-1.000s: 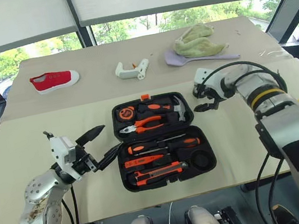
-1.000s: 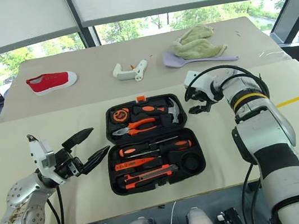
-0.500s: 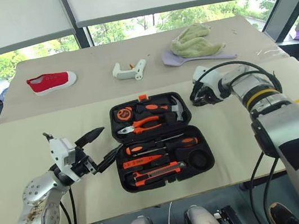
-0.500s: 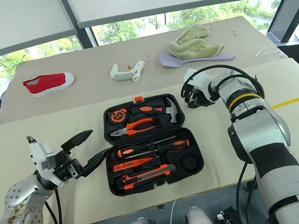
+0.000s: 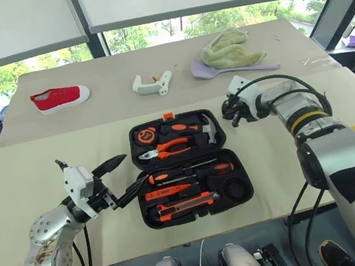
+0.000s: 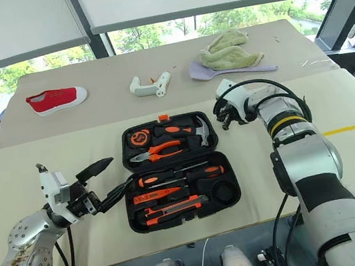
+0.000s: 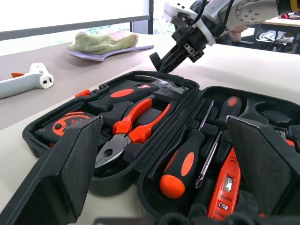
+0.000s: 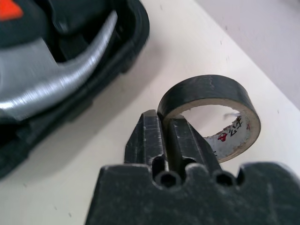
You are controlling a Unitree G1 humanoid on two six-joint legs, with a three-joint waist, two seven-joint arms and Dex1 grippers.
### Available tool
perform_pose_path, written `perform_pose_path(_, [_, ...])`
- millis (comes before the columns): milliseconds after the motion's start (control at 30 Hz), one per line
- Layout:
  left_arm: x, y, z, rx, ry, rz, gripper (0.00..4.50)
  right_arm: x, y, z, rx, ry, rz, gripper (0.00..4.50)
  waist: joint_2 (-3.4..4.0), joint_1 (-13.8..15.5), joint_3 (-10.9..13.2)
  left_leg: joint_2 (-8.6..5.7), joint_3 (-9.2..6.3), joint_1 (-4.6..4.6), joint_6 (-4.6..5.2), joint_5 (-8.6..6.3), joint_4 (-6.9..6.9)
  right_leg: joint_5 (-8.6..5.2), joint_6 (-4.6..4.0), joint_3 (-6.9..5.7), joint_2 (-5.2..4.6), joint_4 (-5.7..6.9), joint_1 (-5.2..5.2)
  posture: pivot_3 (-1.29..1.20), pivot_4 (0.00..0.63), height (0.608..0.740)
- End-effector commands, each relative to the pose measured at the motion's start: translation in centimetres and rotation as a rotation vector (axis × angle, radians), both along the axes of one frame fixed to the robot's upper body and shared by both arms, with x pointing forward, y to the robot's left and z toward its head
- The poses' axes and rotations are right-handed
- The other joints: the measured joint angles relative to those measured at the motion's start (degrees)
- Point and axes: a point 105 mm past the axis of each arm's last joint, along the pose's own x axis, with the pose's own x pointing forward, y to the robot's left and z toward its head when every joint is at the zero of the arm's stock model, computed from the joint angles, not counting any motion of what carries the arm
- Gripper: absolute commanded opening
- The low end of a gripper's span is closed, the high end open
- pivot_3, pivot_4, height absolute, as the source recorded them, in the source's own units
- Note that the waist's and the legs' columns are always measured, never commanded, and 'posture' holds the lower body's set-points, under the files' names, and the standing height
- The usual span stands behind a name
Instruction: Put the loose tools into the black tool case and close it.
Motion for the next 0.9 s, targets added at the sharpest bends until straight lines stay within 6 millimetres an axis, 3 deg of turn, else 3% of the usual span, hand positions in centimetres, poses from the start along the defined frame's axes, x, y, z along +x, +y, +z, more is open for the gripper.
perform_pose_path(33, [-0.4,0.1,0.7,0.010,-0.041,-0.005,4.50,0.1,0.2,4.3,0.062,-0.090,0.076,0.03,0.00,0.0,0.0,-0.01,0.00,0.00,0.00,0.00,0.00,0.00,0.00,0.00,0.00,0.00,0.00,0.00,0.150,0.740])
perform_pose_path(167, [-1.6,0.0,-0.1,0.099,-0.026,-0.089,4.50,-2.9,1.2,7.5,0.084,0.019,0.375,0.03,0.05,-0.1,0.0,-0.01,0.00,-0.01,0.00,0.00,0.00,0.00,0.00,0.00,0.00,0.01,-0.03,0.00,0.150,0.740])
perform_pose_path(300, [-3.4,0.1,-1.2,0.181,0.015,-0.204,4.50,-6.6,2.6,8.7,0.122,0.193,0.576,0.03,0.07,-0.2,0.0,0.13,0.01,0.10,0.04,-0.04,-0.02,0.00,-0.01,-0.13,0.03,0.00,0.05,0.00,0.150,0.740])
perform_pose_path(433, [-5.0,0.0,-2.2,0.219,0.054,-0.286,4.50,-13.4,4.1,6.9,0.116,0.424,0.743,0.03,0.08,0.7,0.1,0.18,-0.11,0.13,0.07,-0.12,-0.02,-0.01,-0.02,-0.25,-0.20,-0.12,0.06,0.00,0.150,0.740])
perform_pose_path(533, [-5.6,-0.1,-2.3,0.205,0.070,-0.296,4.50,-16.5,4.1,4.8,0.074,0.559,0.752,0.03,0.12,1.2,0.1,0.13,-0.07,0.07,0.10,-0.17,0.00,-0.03,-0.05,-0.27,-0.58,-0.42,-0.05,0.00,0.150,0.740])
perform_pose_path(633, [-6.0,-0.4,-2.7,0.187,0.088,-0.304,4.50,-18.2,4.0,2.4,0.024,0.654,0.664,0.03,0.11,1.5,0.1,0.13,0.00,0.18,0.10,-0.17,0.03,-0.02,-0.05,-0.27,-0.59,-0.41,0.01,0.00,0.150,0.740])
perform_pose_path(900, [-6.3,-1.0,-3.4,0.166,0.098,-0.319,4.50,-20.0,2.6,-0.4,-0.114,0.720,0.521,0.03,0.10,1.9,0.1,0.09,0.07,0.23,0.11,-0.17,0.11,-0.02,-0.05,-0.31,-0.58,-0.40,0.06,0.00,0.150,0.740])
